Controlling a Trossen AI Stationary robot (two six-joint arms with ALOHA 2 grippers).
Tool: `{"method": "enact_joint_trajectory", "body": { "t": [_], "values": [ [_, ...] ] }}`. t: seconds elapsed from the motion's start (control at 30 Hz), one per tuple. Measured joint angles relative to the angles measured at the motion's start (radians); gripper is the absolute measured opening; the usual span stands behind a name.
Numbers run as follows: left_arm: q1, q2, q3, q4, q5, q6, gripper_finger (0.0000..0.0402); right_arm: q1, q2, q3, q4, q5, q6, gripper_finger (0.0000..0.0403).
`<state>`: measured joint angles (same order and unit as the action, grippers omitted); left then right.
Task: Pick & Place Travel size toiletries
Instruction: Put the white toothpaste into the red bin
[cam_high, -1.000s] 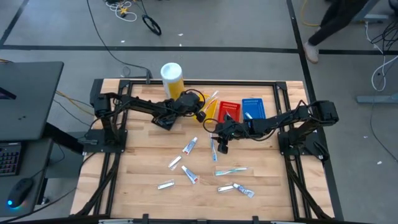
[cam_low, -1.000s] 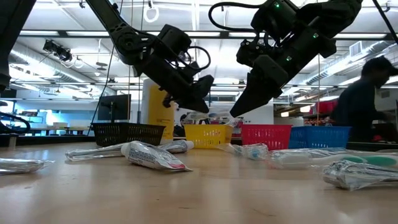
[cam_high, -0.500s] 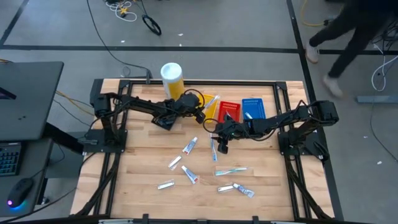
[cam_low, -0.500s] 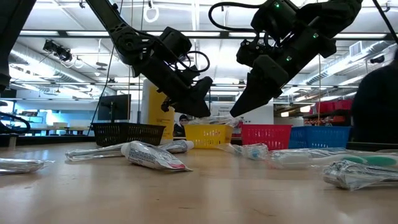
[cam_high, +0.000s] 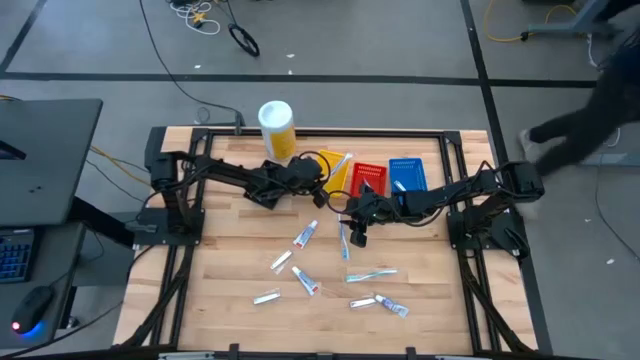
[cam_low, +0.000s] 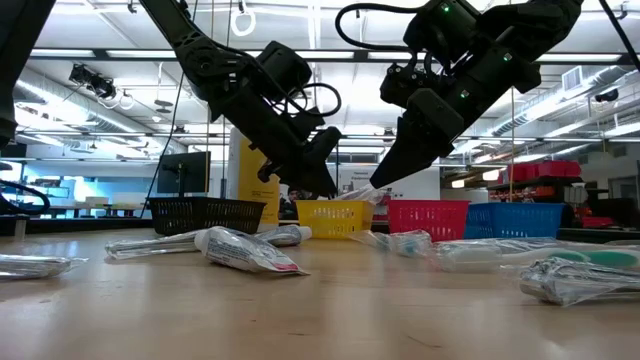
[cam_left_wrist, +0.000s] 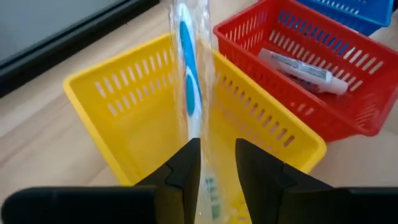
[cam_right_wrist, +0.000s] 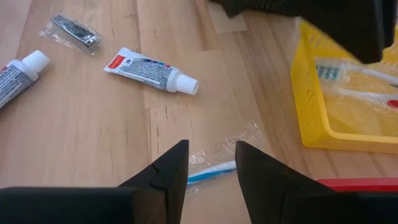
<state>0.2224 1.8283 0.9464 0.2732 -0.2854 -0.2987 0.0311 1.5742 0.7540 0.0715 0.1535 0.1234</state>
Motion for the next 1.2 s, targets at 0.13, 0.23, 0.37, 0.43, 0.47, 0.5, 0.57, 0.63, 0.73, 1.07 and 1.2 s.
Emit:
{"method": "enact_joint_trajectory", "body": {
  "t": [0.13,0.23,0.37,0.43,0.47,0.5,0.57,0.63,0.73,1.07,1.2],
  "values": [
    [-0.001,-0.044,0.000,-0.004,0.028,-0.001,0.0103,0.000,0.000,0.000,0.000,-0.004,0.000,0.0140],
    [-0.003,-0.098,0.000,-0.048,0.095,-0.001,0.0104,0.000,0.000,0.000,0.000,-0.026,0.000,0.0140],
    [-0.010,-0.198,0.000,-0.187,0.175,-0.001,0.0104,0.000,0.000,0.000,0.000,-0.035,0.000,0.0140],
    [-0.019,-0.251,0.000,-0.275,0.183,0.007,0.0105,0.002,0.000,0.000,-0.001,-0.055,0.000,0.0140],
    [-0.025,-0.276,0.000,-0.305,0.183,0.016,0.0105,0.003,0.000,0.000,-0.002,-0.072,0.001,0.0140],
    [-0.032,-0.302,0.000,-0.352,0.179,0.021,0.0105,0.005,0.000,0.000,-0.001,-0.091,0.008,0.0140],
    [-0.050,-0.341,0.000,-0.395,0.155,0.024,0.0105,0.014,0.000,0.000,0.006,-0.121,0.016,0.0140],
    [-0.068,-0.372,0.000,-0.433,0.124,0.032,0.0105,0.032,0.000,0.000,0.004,-0.121,0.011,0.0140],
    [-0.090,-0.398,0.000,-0.460,0.086,0.069,0.0105,0.088,-0.015,0.010,-0.074,-0.120,0.038,0.0140],
    [-0.110,-0.408,0.000,-0.496,0.011,0.001,0.0105,0.449,-0.055,0.213,-0.603,-0.213,0.488,0.0140],
    [-0.110,-0.407,0.000,-0.492,0.007,-0.005,0.0105,0.580,-0.047,0.211,-0.632,-0.182,0.673,0.0140]
  ]
}}
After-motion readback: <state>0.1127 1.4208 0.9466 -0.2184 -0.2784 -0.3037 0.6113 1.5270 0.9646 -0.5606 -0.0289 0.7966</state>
